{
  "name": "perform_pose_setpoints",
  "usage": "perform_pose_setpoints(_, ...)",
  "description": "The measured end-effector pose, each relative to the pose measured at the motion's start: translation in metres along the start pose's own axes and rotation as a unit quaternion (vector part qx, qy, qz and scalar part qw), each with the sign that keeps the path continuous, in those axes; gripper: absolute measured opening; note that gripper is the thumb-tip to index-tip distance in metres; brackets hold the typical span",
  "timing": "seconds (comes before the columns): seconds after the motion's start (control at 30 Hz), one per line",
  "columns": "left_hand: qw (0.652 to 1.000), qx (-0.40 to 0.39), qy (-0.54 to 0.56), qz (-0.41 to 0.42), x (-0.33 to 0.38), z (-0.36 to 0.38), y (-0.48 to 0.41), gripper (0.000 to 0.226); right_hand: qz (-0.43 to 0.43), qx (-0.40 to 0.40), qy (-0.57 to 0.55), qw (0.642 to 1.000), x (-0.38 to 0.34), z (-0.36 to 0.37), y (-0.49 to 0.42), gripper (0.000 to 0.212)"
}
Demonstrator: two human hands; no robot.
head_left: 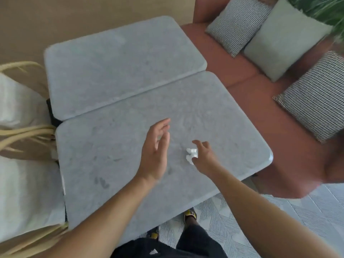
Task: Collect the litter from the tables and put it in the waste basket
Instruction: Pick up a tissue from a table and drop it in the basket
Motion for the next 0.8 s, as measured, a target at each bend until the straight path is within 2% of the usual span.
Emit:
perform_pose_setpoints(0.13,0.999,0.039,-0.014,0.001,0.000,0.008,-0.016,0.042,-0.036,-0.092,0.098,0.990,0.015,0.026,-0.023,0.058)
perform_pose_setpoints(0.23,0.997,0.078,-0.022,-0.001,-0.001,0.011,-0.025,0.042,-0.068,-0.128,0.128,0.981,0.020,0.038,-0.033,0.054)
perform_pose_setpoints(0.47,0.990,0.137,-0.037,-0.019,-0.012,0.002,-0.016,0.042,-0.126,-0.150,0.180,0.964,0.011,0.063,-0.048,0.035)
perform_pose_setpoints(0.6,0.981,0.190,-0.043,-0.017,-0.010,-0.022,0.001,0.044,-0.058,-0.143,0.006,0.988,-0.011,0.052,-0.061,0.014)
perform_pose_setpoints(0.67,0.974,0.220,-0.048,-0.013,-0.002,-0.039,0.013,0.044,-0.050,-0.131,-0.075,0.987,-0.043,0.038,-0.065,0.010)
perform_pose_setpoints(0.8,0.952,0.300,-0.053,0.012,0.025,-0.082,0.049,0.043,-0.106,-0.192,-0.246,0.944,-0.153,0.016,-0.037,0.012)
Point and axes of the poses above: each hand's wrist, its own y-axis away from the middle knuckle, its own z-axis out of the palm, x = y × z, the point moved 10 cm from there along -y, towards the middle knuckle, and after that the axes turned 10 degrees about y, right-handed, at the moved point
